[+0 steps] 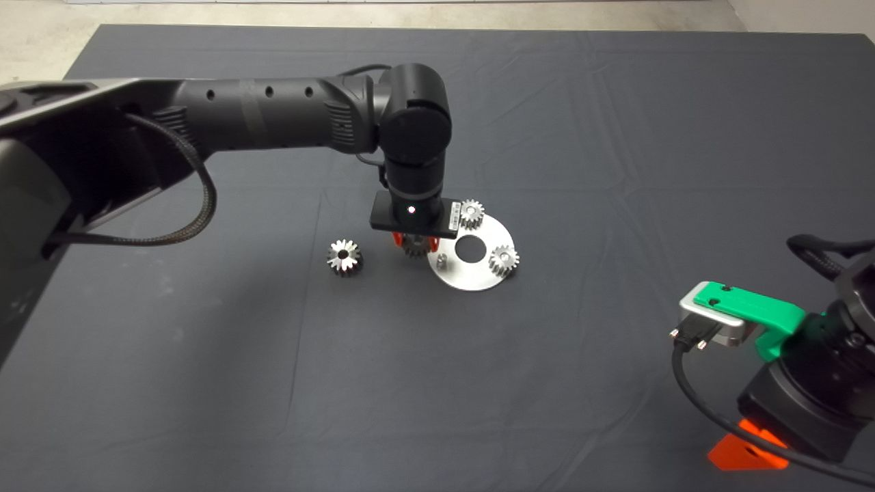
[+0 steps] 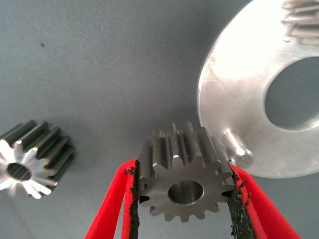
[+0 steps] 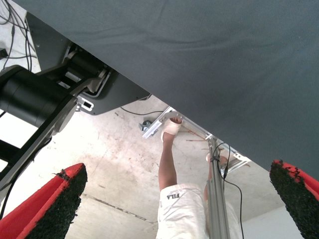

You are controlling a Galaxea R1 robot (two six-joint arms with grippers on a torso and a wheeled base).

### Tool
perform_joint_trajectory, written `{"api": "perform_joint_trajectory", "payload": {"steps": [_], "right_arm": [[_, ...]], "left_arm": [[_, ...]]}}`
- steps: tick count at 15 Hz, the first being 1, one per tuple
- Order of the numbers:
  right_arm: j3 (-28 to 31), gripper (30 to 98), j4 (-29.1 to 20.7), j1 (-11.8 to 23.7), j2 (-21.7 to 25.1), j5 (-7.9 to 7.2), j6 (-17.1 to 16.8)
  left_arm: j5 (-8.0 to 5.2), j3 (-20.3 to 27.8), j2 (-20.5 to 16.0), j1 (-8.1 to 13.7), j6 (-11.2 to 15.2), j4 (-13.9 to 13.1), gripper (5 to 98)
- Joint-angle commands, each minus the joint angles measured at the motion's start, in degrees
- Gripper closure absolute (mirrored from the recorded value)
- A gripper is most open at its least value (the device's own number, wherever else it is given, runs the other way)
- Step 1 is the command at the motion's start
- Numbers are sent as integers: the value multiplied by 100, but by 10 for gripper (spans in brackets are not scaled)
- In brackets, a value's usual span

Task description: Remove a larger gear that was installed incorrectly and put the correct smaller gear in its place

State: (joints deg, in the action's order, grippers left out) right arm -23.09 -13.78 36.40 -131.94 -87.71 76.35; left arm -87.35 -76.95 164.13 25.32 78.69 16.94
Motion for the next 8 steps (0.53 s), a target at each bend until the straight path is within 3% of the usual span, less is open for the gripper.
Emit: {"api": "perform_joint_trajectory", "payload": {"steps": [1,8], "right_arm": [[17,316,-143,140,-4,-493,21],[17,316,-143,148,14,-510,26]], "left_arm": [[-72,173,54,140,50,-50,683],[-55,270,168,140,155,-51,683]]}}
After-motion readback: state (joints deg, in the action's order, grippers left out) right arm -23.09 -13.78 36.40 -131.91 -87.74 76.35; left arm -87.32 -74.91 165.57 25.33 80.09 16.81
